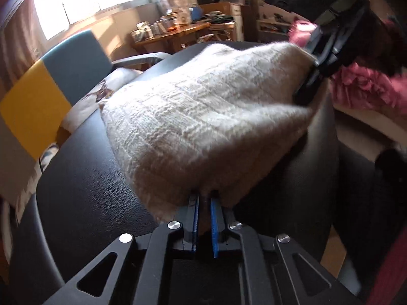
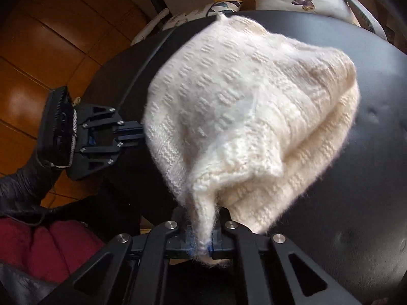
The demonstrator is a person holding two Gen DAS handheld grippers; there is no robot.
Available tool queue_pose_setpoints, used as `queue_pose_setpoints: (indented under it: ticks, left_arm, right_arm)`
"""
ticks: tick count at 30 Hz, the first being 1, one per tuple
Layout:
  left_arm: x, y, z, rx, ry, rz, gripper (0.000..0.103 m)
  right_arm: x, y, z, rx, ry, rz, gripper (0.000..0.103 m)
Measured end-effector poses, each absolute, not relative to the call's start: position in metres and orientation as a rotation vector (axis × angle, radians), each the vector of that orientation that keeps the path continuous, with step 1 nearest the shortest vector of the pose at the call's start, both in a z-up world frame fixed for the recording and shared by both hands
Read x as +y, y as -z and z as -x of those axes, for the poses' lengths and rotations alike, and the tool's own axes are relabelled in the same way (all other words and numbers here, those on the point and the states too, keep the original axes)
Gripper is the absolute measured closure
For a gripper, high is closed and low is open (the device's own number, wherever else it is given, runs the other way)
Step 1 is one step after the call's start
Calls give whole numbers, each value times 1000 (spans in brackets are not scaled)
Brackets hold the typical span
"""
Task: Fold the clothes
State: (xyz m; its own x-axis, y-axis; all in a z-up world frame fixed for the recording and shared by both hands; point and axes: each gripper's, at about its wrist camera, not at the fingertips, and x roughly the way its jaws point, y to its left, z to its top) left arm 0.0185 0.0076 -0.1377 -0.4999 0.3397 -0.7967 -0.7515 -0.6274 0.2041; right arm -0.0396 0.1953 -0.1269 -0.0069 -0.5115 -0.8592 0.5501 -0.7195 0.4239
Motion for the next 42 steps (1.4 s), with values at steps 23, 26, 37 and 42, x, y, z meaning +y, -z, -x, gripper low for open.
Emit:
queue_pose_setpoints:
  ticks: [23, 26, 37, 42]
  left_arm:
    - [-15, 87, 39, 41, -2150, 1066, 102]
    - [2, 88, 45, 66, -2142, 1047, 102]
    - [57, 132, 40, 243, -1948, 1112, 95]
    - [55, 131, 47, 161, -1885, 1182, 95]
  right_arm:
    - [305, 148, 97, -1173, 2004, -1151, 41]
    - [298, 152, 116, -1131, 2060, -1192, 44]
    - [299, 158, 131, -703, 2268, -1293, 92]
    - [308, 166, 134, -538, 2325, -1337, 91]
